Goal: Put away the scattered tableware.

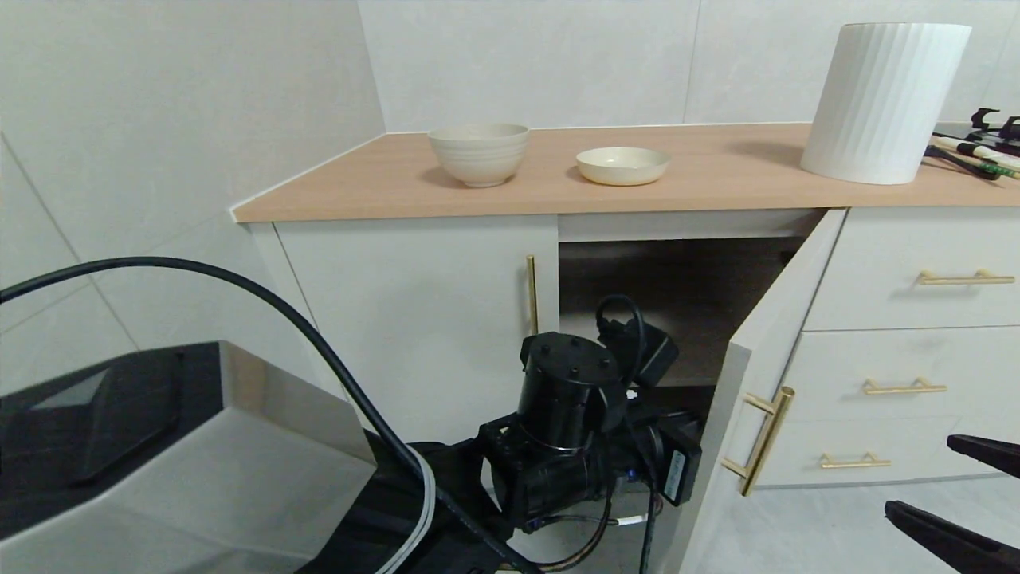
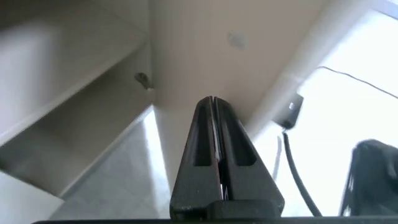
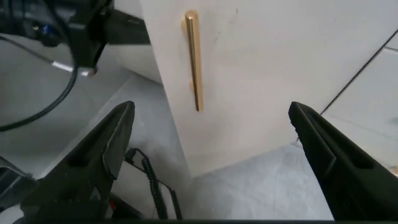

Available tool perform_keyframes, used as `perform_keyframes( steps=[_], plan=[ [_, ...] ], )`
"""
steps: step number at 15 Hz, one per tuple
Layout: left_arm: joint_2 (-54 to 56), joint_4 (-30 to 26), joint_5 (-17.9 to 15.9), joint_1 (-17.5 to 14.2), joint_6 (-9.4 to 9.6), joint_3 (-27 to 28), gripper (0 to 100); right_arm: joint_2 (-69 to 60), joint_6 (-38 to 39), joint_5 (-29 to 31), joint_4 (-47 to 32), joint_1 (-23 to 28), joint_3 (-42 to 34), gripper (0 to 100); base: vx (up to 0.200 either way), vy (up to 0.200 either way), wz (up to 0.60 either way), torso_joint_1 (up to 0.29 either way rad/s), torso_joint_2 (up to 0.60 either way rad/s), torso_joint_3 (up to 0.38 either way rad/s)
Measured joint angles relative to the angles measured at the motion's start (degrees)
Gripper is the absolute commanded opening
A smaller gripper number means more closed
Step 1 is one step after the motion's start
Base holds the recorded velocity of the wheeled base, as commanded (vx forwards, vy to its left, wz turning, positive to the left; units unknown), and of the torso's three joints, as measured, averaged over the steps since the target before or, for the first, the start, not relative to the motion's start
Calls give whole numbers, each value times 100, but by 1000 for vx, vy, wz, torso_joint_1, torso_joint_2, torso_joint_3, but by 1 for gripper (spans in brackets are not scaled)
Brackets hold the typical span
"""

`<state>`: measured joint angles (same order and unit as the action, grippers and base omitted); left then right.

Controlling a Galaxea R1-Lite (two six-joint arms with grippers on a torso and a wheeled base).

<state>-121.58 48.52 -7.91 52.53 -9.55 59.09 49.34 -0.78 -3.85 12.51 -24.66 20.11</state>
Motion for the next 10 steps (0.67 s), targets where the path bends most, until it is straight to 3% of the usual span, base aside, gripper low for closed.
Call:
perform_keyframes(
  steps=[7, 8, 10],
  plan=[
    [-310, -517, 187, 256, -41, 745, 0, -358, 2, -71, -560, -249, 265, 100, 0, 0, 0, 0, 0, 0],
    [-321, -602, 184, 362, -101, 844, 0, -417, 5, -271, -569, -295, 268, 100, 0, 0, 0, 0, 0, 0],
    [-202, -1042, 124, 872, -534, 1112, 0, -621, 94, -1008, -712, -422, 278, 100, 0, 0, 0, 0, 0, 0]
  ],
)
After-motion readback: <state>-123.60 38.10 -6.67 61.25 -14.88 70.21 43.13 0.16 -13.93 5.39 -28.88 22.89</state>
